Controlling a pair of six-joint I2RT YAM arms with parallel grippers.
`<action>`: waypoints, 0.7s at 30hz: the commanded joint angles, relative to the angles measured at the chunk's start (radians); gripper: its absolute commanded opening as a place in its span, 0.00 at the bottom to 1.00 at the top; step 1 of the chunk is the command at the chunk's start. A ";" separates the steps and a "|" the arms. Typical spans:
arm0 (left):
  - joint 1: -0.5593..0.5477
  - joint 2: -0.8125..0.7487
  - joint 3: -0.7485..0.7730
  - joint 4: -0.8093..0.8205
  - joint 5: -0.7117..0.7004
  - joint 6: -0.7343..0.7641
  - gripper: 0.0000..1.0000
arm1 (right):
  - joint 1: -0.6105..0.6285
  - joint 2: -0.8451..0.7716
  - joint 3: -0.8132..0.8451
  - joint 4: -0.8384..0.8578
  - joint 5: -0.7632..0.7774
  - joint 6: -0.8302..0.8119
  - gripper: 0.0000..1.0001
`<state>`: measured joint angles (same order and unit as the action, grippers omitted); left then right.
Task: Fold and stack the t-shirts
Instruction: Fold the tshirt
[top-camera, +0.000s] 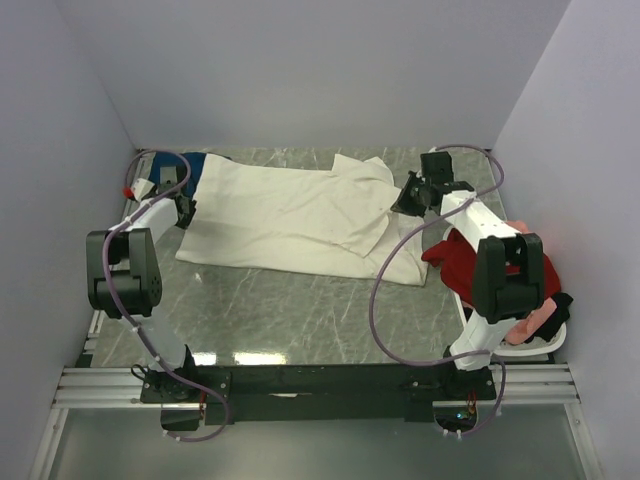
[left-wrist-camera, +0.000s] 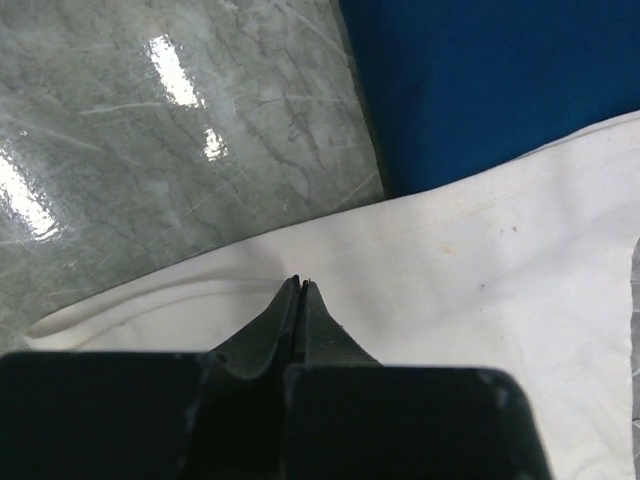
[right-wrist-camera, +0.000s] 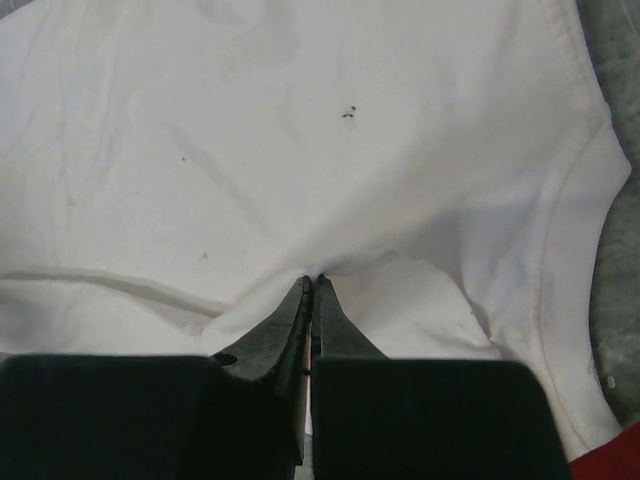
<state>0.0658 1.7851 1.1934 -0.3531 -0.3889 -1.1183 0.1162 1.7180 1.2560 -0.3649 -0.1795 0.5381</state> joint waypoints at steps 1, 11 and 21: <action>0.020 -0.016 0.015 0.051 0.015 0.018 0.01 | -0.007 0.038 0.098 0.003 -0.005 -0.006 0.00; 0.032 -0.139 -0.118 0.149 0.068 0.034 0.58 | -0.001 0.036 0.097 0.012 -0.035 -0.012 0.50; -0.024 -0.313 -0.339 0.267 0.102 0.029 0.58 | 0.140 -0.161 -0.242 0.170 0.031 0.040 0.51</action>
<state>0.0673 1.4918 0.8932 -0.1635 -0.3099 -1.0935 0.2161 1.6047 1.0767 -0.2939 -0.1787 0.5533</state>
